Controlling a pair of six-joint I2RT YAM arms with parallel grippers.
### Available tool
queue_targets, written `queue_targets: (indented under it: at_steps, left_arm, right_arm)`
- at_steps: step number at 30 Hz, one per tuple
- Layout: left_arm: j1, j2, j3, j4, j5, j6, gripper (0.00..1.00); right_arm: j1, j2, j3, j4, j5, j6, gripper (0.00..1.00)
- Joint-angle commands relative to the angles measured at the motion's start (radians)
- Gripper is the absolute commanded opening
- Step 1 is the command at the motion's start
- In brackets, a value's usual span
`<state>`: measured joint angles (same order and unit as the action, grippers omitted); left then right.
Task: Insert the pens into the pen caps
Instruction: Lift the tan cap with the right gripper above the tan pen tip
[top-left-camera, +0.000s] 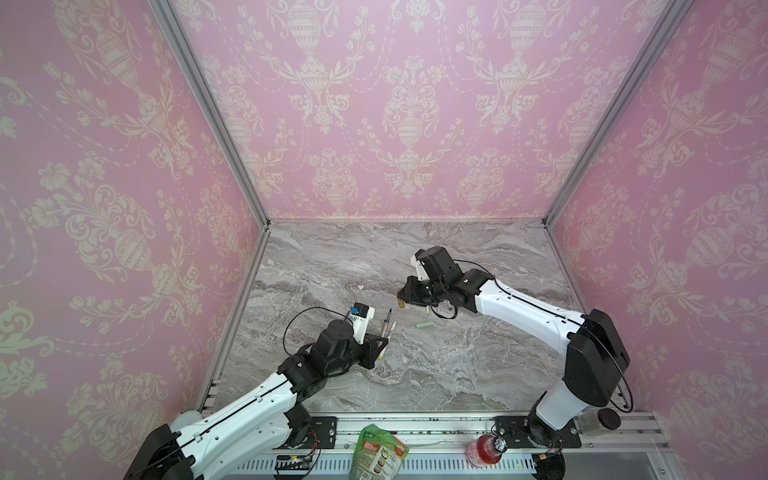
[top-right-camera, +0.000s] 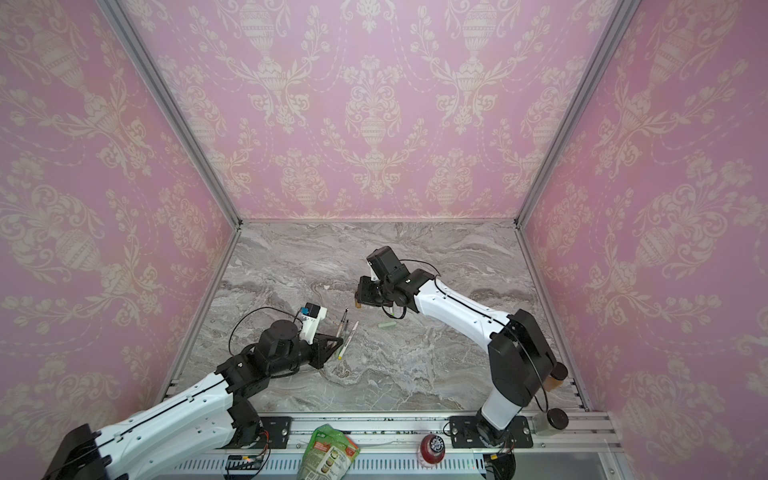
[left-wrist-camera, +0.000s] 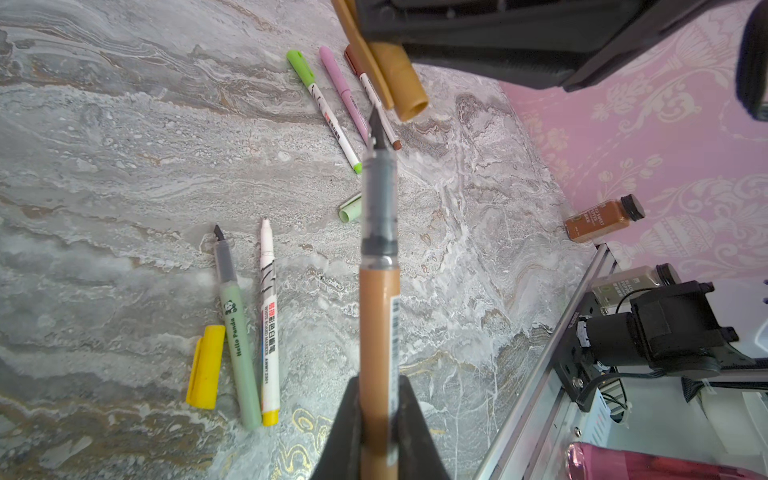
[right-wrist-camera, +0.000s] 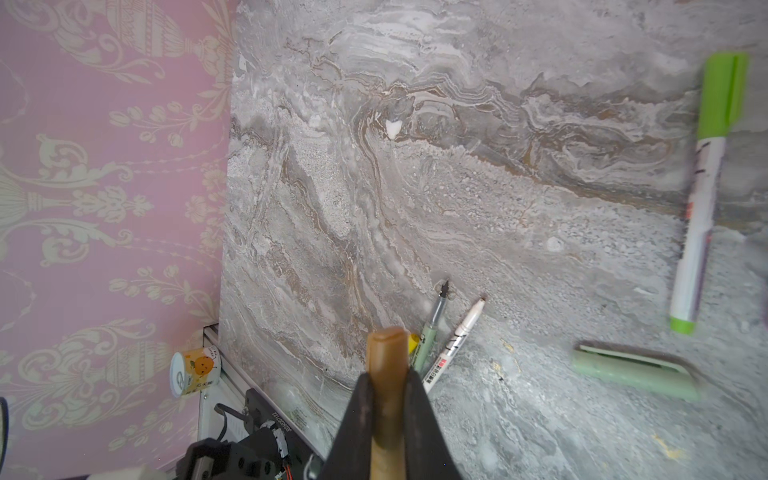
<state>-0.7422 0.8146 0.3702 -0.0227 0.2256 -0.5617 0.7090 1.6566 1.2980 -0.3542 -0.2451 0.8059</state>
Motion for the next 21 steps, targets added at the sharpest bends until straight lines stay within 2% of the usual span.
queue_targets:
  at_steps: [1,21]
  left_arm:
    - [-0.006,0.007,0.026,0.020,0.032,0.020,0.00]
    - [-0.007,0.005,0.023,0.024,0.008,0.025,0.00]
  right_arm:
    - [0.000,0.021,0.044,0.023,-0.037,0.032,0.02]
    - [0.030,0.058,0.061,0.032,-0.073,0.044,0.01]
